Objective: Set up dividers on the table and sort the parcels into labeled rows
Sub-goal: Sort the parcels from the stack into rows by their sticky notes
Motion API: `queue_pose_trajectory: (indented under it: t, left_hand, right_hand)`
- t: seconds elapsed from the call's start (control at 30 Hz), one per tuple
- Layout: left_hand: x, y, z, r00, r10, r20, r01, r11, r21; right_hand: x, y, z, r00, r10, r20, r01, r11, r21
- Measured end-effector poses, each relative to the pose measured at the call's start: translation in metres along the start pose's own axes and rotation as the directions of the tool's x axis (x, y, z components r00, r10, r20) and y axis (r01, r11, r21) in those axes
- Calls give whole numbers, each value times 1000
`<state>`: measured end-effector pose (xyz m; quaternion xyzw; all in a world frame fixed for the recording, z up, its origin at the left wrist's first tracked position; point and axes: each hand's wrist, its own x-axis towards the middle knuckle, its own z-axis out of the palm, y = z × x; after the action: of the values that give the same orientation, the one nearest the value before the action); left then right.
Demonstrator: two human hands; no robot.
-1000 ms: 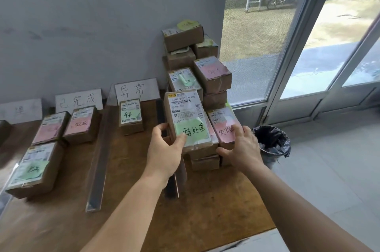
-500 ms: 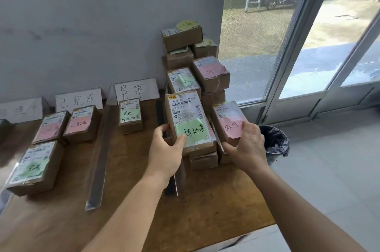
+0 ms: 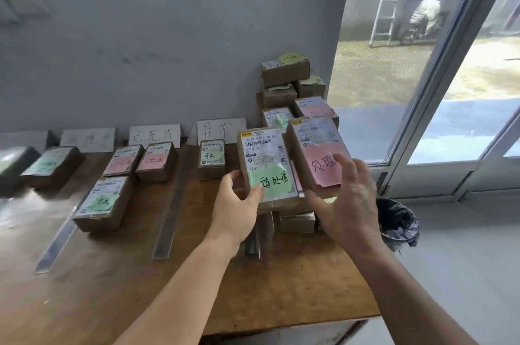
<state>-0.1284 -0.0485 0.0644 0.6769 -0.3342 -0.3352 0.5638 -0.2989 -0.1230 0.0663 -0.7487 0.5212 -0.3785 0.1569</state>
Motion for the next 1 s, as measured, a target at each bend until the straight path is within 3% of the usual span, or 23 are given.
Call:
queue_pose_trajectory:
  t: [0.6,1.0]
  left_hand:
    - [-27,-15,-195,987,61,-150,-68,997,-42]
    - [-33,-46,-329,980,-7,-200,0,1000,-30]
  right_hand:
    - [-65,-164,88,986,-165,30,161,982,98]
    - [-121,-263,176,988,-133,81,123,985,120]
